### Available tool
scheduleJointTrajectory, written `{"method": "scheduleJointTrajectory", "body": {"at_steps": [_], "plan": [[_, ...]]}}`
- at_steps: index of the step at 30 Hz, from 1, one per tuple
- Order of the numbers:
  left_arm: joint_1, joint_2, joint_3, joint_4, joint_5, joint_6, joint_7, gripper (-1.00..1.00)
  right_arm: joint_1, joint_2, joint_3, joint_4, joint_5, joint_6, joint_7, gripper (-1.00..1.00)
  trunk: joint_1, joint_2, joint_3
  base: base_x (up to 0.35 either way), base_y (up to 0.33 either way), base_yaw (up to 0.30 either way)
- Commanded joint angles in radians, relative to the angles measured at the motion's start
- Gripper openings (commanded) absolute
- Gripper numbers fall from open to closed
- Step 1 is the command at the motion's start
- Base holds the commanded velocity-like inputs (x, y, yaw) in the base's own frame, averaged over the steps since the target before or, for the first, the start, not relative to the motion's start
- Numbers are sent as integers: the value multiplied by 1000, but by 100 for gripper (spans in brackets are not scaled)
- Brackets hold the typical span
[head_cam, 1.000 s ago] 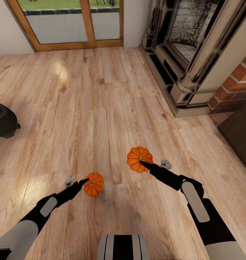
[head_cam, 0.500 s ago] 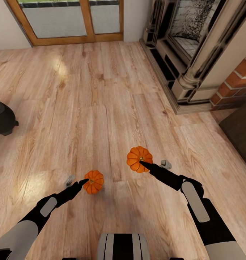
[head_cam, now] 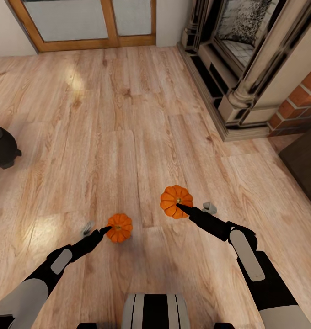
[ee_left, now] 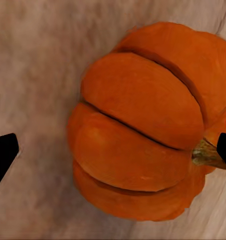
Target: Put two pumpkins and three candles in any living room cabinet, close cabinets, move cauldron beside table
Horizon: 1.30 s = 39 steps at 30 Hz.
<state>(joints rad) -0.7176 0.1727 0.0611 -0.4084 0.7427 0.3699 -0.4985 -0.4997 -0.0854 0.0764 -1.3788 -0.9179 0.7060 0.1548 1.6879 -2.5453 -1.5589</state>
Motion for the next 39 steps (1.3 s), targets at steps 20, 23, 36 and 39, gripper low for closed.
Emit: {"method": "scheduleJointTrajectory", "body": {"at_steps": [20, 23, 36, 39], "plan": [[0, -1, 3, -3, 5, 3, 16, 100, 0, 0, 0, -2, 1, 3, 5, -100, 3, -2, -24, 0, 0, 0], [0, -1, 3, -3, 4, 3, 16, 100, 0, 0, 0, -3, 1, 3, 5, -100, 3, -2, -24, 0, 0, 0], [0, -1, 3, -3, 4, 3, 14, 100, 0, 1, 0, -6, 1, 3, 5, -100, 3, -2, -24, 5, 0, 0], [0, -1, 3, -3, 4, 3, 14, 100, 0, 0, 0, -7, 1, 3, 5, -100, 3, -2, -24, 74, -17, 0]]}}
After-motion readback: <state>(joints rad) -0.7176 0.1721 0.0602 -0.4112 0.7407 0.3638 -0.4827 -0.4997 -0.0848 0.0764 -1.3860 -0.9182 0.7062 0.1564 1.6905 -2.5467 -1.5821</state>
